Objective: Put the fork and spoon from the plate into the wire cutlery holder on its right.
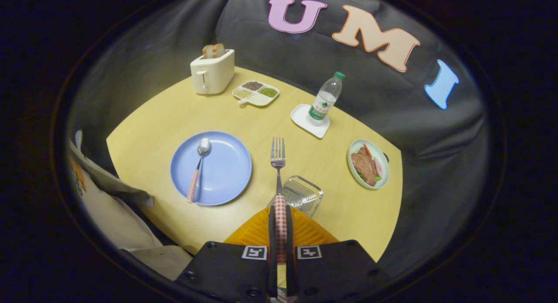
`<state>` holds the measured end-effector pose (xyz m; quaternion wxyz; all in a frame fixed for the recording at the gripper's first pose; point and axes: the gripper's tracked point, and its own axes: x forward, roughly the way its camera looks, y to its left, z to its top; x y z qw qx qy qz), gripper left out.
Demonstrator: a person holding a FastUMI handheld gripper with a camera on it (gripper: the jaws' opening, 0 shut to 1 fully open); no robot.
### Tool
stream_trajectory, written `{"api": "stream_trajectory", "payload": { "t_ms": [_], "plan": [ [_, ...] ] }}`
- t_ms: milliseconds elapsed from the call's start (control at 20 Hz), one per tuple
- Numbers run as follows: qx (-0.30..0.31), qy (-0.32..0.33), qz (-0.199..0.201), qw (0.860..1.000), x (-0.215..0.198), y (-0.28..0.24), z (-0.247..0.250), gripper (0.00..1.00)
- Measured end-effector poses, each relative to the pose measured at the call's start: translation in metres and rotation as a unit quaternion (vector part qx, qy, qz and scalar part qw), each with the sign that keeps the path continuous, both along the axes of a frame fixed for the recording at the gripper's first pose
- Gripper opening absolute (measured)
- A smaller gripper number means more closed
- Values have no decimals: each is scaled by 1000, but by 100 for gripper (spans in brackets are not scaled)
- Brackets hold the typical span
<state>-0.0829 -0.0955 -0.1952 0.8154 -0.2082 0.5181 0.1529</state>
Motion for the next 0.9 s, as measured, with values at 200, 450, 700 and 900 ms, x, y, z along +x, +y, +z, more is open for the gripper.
{"api": "stream_trajectory", "payload": {
  "t_ms": [200,450,700,900],
  "plan": [
    [-23,40,11,999,-9,-29,-5,11],
    [-46,92,32,994,-13,-49,-16,11],
    [-81,140,65,985,-14,-56,-31,11],
    [-95,189,89,973,-18,-50,-43,11]
  ]
}}
